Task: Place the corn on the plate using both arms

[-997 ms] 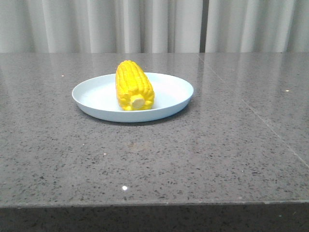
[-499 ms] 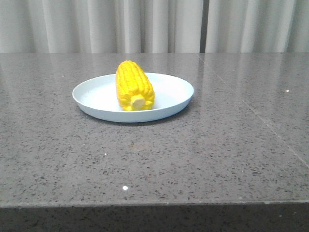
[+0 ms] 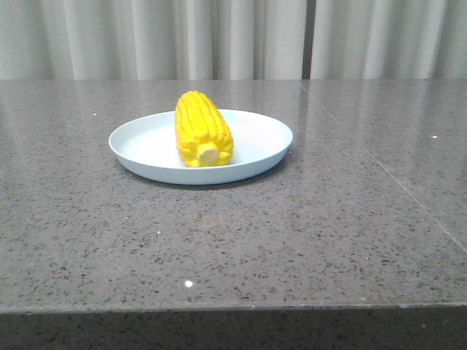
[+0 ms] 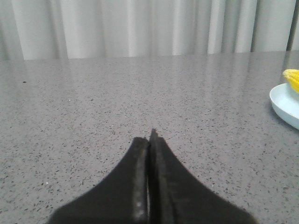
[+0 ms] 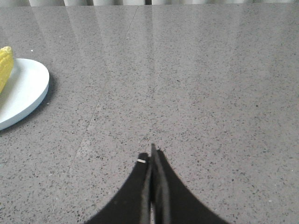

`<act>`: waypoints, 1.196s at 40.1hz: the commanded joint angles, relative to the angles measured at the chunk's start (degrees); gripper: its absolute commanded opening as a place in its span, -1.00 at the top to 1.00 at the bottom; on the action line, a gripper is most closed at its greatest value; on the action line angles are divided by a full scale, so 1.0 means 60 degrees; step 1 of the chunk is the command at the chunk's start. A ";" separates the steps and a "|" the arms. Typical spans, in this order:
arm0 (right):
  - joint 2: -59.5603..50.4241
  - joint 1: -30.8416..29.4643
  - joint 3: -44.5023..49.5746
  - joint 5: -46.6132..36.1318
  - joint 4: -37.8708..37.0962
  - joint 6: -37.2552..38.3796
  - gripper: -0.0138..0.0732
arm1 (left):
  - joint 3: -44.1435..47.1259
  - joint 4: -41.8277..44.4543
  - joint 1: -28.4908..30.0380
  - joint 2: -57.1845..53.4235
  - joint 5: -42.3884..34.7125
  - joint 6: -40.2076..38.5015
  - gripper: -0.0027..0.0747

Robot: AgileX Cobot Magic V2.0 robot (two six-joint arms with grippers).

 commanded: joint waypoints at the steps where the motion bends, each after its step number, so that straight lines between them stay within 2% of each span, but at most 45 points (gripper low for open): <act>1: 0.0091 -0.0009 -0.0258 -0.0678 -0.0190 -0.0097 0.82 | 0.0048 -0.0017 -0.0083 -0.0205 -0.0876 -0.0022 0.98; 29: 0.0091 -0.0009 -0.0152 -0.0800 -0.0302 -0.0108 0.82 | 0.0048 -0.0017 -0.0083 -0.0205 -0.0876 -0.0022 0.98; 33: -0.0155 -0.0088 0.0345 -0.1576 -0.0334 -0.0553 0.82 | 0.0048 -0.0017 -0.0083 -0.0205 -0.0876 -0.0022 0.98; 40: -0.1195 -0.0762 0.1785 -0.2853 0.1057 -0.2391 0.82 | 0.0048 -0.0017 -0.0083 -0.0205 -0.0876 -0.0022 0.98; 48: -0.2340 -0.1710 0.3286 -0.3700 0.1308 -0.2571 0.82 | 0.0048 -0.0017 -0.0083 -0.0205 -0.0876 -0.0022 0.98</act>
